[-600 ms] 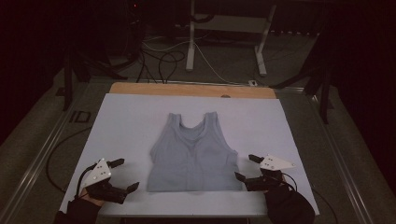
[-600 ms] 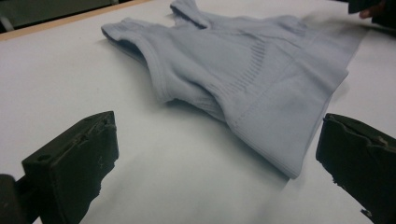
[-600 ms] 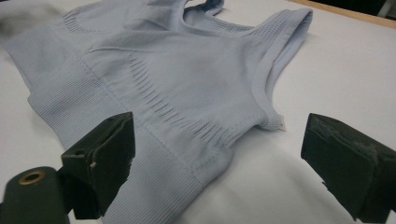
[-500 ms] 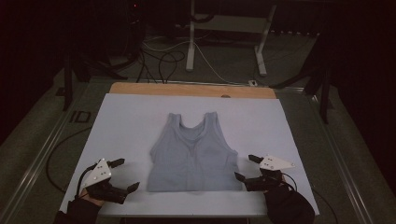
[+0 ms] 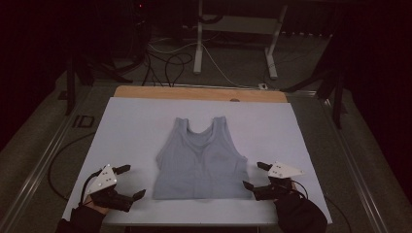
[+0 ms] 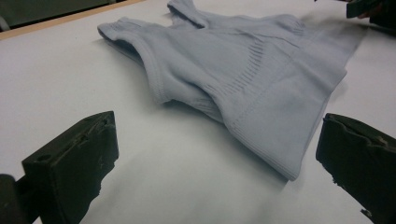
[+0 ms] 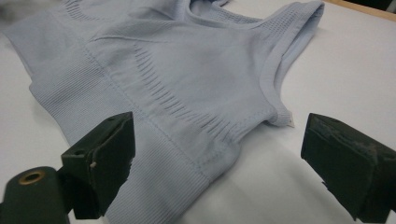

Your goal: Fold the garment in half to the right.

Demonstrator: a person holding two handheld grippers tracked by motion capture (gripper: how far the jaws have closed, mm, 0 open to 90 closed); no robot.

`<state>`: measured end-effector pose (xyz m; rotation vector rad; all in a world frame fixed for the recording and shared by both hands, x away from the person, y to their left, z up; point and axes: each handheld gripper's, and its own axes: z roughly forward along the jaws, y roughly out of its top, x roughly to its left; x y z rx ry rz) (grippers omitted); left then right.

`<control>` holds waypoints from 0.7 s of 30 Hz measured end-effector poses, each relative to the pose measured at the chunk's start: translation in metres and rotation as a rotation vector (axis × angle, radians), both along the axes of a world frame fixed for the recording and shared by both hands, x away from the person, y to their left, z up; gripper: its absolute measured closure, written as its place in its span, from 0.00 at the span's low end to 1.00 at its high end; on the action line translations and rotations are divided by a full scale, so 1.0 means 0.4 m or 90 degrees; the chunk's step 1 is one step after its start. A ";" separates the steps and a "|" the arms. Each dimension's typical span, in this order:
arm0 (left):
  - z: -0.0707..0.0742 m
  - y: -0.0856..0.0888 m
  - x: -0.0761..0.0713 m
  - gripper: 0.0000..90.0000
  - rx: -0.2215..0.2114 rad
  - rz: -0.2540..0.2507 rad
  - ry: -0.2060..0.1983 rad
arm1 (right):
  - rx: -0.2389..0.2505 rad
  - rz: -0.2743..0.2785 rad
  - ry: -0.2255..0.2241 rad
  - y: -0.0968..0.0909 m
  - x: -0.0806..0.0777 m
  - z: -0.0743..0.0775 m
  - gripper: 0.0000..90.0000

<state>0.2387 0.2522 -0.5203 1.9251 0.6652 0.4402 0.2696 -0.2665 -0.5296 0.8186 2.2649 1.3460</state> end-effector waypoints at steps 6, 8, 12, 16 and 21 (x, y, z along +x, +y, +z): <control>0.004 -0.005 0.001 0.01 0.001 -0.007 0.003 | 0.009 0.002 0.005 0.001 -0.001 0.002 0.11; 0.009 -0.008 0.000 0.01 0.003 -0.008 0.002 | 0.006 0.003 0.005 0.002 -0.004 0.005 0.11; 0.027 -0.012 -0.004 0.01 -0.011 -0.016 -0.001 | 0.004 0.012 0.003 0.011 -0.012 0.014 0.11; 0.051 -0.025 -0.006 0.01 -0.018 -0.031 -0.003 | 0.006 0.010 0.000 0.017 -0.016 0.034 0.11; 0.074 -0.041 -0.006 0.01 -0.021 -0.043 -0.001 | 0.001 0.003 -0.011 0.022 -0.018 0.065 0.11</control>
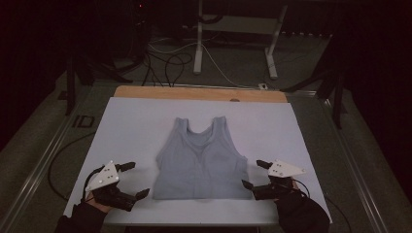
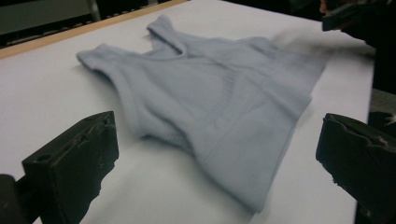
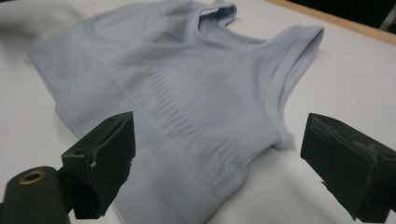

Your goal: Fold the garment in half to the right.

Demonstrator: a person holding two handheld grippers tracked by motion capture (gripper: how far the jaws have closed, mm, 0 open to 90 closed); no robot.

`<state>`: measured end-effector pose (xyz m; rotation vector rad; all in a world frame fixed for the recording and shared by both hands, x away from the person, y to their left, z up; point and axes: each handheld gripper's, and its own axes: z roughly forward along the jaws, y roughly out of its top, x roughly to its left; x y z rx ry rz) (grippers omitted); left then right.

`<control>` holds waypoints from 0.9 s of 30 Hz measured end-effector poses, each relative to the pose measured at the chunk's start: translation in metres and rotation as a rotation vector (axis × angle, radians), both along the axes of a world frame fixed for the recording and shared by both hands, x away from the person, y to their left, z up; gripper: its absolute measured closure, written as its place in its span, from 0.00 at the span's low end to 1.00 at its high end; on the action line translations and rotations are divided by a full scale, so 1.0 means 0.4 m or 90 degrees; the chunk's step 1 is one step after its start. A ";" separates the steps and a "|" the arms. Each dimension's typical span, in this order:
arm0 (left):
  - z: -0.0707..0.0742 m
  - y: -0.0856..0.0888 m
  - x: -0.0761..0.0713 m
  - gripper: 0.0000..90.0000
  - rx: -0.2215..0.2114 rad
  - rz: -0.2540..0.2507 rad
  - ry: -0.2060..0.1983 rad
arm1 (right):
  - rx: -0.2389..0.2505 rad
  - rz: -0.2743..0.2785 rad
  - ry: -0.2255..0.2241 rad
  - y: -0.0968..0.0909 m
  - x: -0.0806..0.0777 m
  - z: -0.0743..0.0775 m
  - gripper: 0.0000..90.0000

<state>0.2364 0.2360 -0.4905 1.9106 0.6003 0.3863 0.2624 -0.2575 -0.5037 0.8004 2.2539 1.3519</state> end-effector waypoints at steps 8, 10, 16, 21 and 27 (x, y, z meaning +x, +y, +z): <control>0.044 -0.026 0.002 0.01 0.009 -0.015 -0.007 | -0.003 0.010 -0.038 0.019 0.021 0.080 0.11; 0.048 -0.030 0.003 0.01 0.009 -0.016 -0.002 | 0.000 0.003 -0.043 0.027 0.031 0.099 0.11; 0.058 -0.035 0.007 0.01 0.019 -0.006 0.004 | 0.010 0.020 -0.059 0.051 0.068 0.149 0.11; 0.073 -0.042 0.008 0.01 0.035 0.004 0.001 | 0.009 0.039 -0.063 0.088 0.098 0.177 0.11; 0.082 -0.046 0.012 0.01 0.039 0.016 0.012 | 0.010 0.056 -0.067 0.138 0.134 0.201 0.11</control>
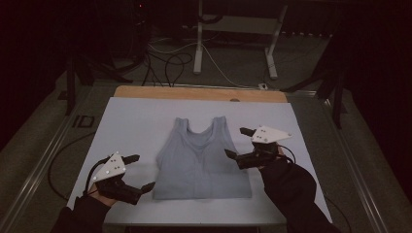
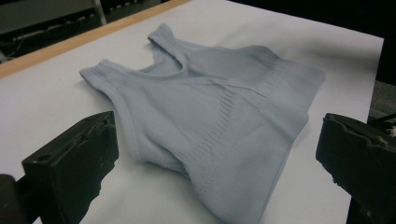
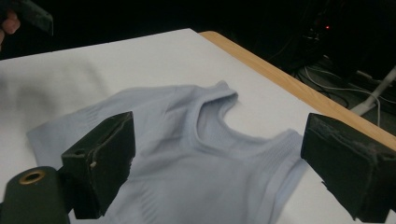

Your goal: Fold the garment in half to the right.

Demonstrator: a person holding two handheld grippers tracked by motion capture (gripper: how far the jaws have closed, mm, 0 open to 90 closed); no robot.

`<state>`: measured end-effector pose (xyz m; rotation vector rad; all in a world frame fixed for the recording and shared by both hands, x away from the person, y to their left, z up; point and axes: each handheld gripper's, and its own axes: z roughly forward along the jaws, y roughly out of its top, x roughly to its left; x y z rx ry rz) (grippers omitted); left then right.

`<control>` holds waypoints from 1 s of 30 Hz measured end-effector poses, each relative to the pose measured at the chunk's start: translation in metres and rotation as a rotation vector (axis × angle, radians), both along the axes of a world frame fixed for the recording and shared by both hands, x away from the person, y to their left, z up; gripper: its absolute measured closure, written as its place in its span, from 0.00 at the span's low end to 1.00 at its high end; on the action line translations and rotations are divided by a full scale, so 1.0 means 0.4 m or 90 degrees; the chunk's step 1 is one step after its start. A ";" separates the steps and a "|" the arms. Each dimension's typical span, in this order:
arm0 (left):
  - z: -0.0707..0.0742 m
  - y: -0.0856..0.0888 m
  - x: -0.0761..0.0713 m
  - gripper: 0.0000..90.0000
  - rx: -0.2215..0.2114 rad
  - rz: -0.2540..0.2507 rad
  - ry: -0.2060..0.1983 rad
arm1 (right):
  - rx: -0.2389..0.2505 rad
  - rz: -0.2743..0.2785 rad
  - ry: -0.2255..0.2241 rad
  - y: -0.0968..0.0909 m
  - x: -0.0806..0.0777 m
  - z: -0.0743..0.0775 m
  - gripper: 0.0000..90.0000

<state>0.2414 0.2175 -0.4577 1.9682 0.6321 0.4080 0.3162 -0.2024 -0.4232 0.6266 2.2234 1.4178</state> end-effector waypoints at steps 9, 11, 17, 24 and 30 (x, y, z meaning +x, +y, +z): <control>0.002 -0.015 0.000 0.01 0.019 0.012 0.009 | -0.016 0.018 -0.001 0.065 0.065 0.028 0.11; 0.001 -0.020 0.000 0.01 0.019 0.015 0.015 | -0.017 0.023 0.001 0.082 0.082 0.031 0.11; -0.008 -0.043 0.002 0.01 0.034 0.036 0.020 | -0.021 0.032 0.010 0.132 0.119 0.024 0.11; -0.030 -0.072 0.004 0.01 0.045 0.048 0.028 | -0.030 0.041 0.024 0.190 0.162 0.002 0.11; -0.056 -0.090 0.006 0.01 0.049 0.057 0.036 | -0.035 0.050 0.044 0.238 0.190 -0.022 0.11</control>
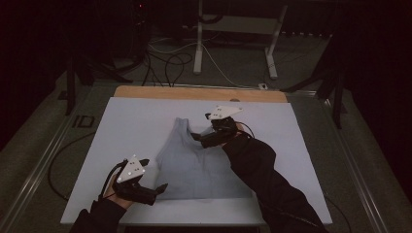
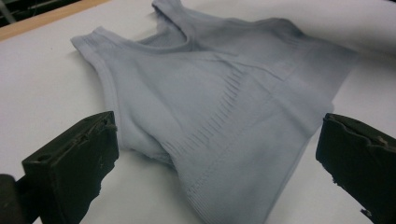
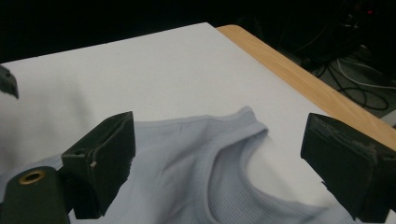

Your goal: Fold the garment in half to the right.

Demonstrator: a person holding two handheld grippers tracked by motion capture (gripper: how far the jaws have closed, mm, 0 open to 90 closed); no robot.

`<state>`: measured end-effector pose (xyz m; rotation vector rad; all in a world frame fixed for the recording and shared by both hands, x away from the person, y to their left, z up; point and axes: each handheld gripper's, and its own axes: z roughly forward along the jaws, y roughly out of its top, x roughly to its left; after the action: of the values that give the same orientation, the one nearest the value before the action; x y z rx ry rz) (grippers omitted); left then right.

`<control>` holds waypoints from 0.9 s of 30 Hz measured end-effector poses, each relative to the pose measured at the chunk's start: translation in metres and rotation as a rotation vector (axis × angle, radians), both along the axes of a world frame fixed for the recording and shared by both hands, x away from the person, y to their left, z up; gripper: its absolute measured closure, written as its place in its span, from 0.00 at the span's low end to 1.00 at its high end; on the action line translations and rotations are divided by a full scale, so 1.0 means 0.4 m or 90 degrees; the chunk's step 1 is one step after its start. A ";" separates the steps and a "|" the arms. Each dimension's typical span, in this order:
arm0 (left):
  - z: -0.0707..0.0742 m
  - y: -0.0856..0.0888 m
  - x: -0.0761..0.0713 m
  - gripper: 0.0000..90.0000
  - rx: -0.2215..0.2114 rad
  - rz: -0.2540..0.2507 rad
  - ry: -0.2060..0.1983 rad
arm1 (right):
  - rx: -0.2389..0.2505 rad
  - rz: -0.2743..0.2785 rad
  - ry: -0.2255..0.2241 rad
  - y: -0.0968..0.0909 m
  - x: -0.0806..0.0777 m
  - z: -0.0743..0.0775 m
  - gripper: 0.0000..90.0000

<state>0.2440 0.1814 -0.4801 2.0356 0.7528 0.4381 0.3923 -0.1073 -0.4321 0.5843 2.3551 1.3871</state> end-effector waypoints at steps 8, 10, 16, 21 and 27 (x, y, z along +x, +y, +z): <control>-0.021 -0.025 0.000 0.01 0.013 0.003 0.013 | -0.005 0.006 0.016 0.071 0.046 -0.023 0.11; -0.029 -0.027 0.002 0.01 0.014 0.009 0.014 | -0.006 0.008 0.019 0.092 0.056 -0.031 0.11; -0.055 -0.018 0.016 0.01 0.016 0.030 0.040 | -0.024 0.014 0.027 0.131 0.081 -0.055 0.11; -0.066 -0.019 0.018 0.01 0.035 0.019 0.073 | -0.025 0.010 0.040 0.153 0.098 -0.069 0.11; -0.091 -0.022 0.021 0.02 0.057 0.029 0.110 | -0.033 0.012 0.053 0.170 0.126 -0.095 0.11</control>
<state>0.2525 0.1726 -0.5164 2.1645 0.8991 0.3290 0.4426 -0.0394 -0.4701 0.6183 2.4598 1.3283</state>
